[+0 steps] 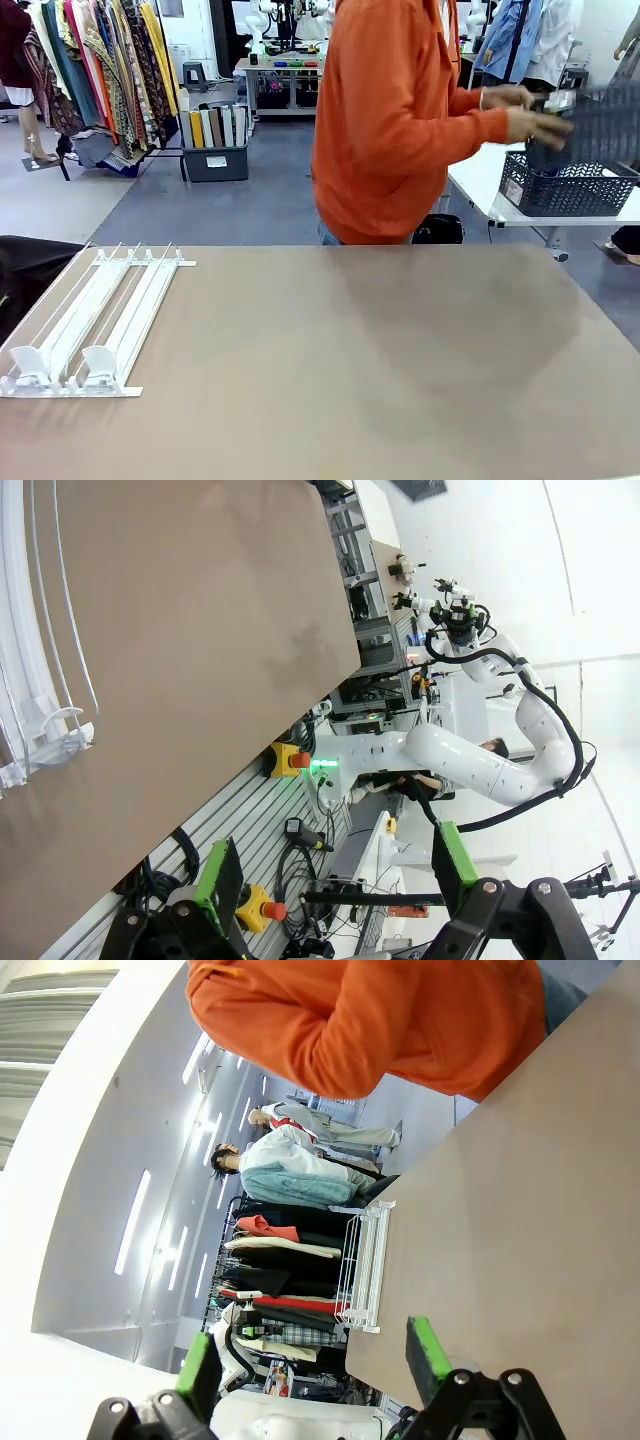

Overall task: Retrieve and store the cans from the dispenser.
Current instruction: Pick up one can from the Automatic Can Dispenser and place it in the middle of the table.

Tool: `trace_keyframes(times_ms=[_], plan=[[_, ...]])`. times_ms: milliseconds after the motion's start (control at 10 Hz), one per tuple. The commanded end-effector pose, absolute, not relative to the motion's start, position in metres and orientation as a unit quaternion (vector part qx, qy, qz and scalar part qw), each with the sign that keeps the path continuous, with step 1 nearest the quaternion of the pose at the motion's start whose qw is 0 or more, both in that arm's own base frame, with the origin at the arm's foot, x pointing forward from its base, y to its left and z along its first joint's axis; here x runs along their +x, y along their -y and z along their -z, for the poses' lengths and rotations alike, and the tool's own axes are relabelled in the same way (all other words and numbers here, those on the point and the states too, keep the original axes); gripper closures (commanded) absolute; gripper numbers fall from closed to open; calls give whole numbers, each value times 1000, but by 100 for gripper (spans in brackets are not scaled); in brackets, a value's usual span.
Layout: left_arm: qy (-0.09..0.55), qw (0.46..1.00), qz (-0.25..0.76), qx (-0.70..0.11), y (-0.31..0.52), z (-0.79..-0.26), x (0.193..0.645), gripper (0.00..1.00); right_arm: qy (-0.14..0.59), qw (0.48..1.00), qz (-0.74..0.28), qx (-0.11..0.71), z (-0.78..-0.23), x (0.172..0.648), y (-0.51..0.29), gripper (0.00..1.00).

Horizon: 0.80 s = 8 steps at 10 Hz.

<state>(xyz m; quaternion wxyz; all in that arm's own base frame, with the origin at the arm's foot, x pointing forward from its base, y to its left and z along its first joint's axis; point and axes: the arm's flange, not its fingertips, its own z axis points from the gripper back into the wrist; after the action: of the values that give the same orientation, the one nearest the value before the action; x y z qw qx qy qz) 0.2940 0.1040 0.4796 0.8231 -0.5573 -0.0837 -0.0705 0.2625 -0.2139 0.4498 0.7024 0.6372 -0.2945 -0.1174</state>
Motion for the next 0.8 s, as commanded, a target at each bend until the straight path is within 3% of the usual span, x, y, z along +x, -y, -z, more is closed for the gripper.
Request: trace_keyframes(times_ms=[0,700], plan=[[86,819,70,-563,-102,-483,294,0,301,694,119,643,-454,265,213,0],[86,819,70,-563,-102,-483,294,0,301,694,119,643,-454,265,213,0]])
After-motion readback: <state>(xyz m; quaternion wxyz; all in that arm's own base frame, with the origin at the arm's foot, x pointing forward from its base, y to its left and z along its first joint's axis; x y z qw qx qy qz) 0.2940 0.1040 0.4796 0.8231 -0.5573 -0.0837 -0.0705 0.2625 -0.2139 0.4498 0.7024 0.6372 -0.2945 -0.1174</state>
